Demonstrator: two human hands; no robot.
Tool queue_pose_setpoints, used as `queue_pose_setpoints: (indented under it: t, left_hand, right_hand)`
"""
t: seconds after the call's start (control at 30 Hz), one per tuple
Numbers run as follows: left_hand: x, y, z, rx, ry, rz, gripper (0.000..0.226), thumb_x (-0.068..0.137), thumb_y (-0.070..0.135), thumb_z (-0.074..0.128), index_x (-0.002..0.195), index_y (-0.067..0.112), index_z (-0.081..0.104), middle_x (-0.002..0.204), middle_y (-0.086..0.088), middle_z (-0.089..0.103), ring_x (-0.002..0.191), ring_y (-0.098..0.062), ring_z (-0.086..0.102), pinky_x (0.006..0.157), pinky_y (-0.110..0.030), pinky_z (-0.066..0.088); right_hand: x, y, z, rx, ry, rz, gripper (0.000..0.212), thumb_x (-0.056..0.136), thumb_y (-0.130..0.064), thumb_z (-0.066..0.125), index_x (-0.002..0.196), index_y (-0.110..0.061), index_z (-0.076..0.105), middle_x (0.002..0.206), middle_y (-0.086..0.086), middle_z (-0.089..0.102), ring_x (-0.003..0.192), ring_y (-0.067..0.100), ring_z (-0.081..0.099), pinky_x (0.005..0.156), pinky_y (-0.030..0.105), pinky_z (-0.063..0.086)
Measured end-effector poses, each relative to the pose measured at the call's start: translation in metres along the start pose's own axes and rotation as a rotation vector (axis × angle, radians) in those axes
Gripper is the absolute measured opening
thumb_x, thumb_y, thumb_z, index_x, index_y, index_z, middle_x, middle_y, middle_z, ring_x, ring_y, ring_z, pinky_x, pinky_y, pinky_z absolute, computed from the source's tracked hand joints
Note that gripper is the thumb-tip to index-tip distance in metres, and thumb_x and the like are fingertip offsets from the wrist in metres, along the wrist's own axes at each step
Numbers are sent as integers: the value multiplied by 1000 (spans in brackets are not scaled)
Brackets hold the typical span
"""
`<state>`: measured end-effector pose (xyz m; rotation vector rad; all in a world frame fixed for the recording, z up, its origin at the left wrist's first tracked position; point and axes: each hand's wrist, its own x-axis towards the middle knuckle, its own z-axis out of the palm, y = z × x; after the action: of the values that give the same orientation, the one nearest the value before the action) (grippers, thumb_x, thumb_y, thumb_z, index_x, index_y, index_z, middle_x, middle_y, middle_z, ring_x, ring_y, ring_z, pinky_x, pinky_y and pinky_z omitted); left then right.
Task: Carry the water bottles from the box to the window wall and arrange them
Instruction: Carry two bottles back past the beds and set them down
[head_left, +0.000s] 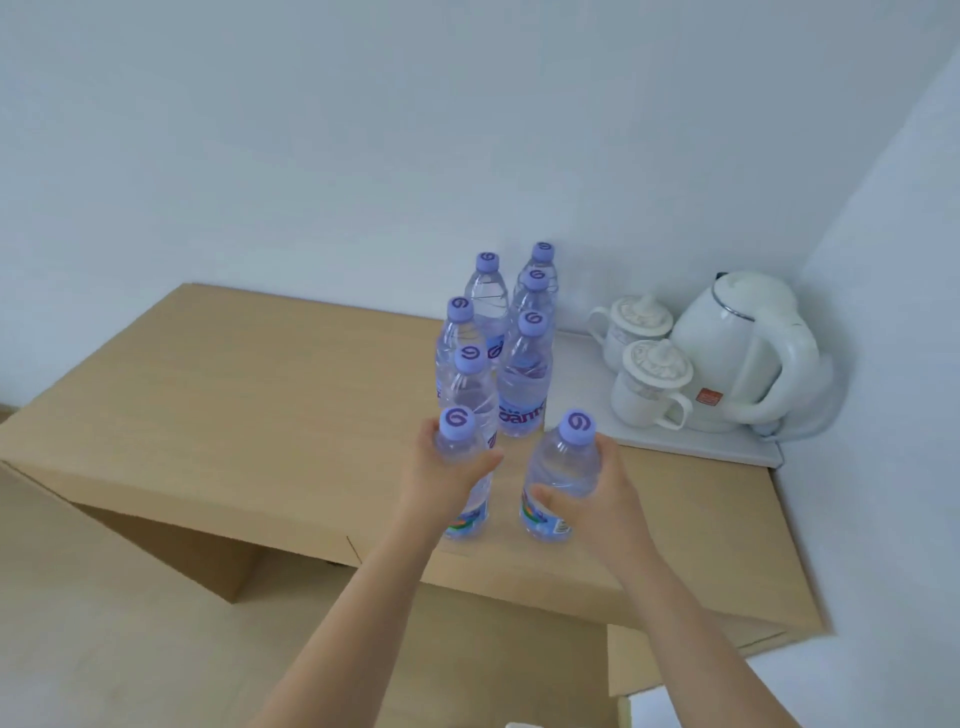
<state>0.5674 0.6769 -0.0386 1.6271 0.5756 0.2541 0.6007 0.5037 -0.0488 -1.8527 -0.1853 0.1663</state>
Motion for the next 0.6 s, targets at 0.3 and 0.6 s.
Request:
queue_pose_setpoints:
  t: [0.3, 0.6]
  left_hand:
    - [3, -11, -1, 36, 11, 31, 71, 63, 25, 86, 122, 20, 47, 118, 4, 57, 109, -14, 57, 88, -30, 47]
    - [-62, -28, 37, 282, 81, -303, 118, 71, 36, 79, 149, 6, -4, 153, -15, 16, 140, -28, 18, 112, -41, 24]
  right_hand:
    - [-17, 11, -1, -95, -17, 45, 64, 74, -23, 77, 120, -43, 37, 114, -30, 48, 109, -4, 49, 83, 9, 38]
    - [-70, 17, -56, -180, 62, 169, 73, 83, -29, 68, 144, -25, 29, 135, -10, 43, 119, 4, 42, 94, 20, 32]
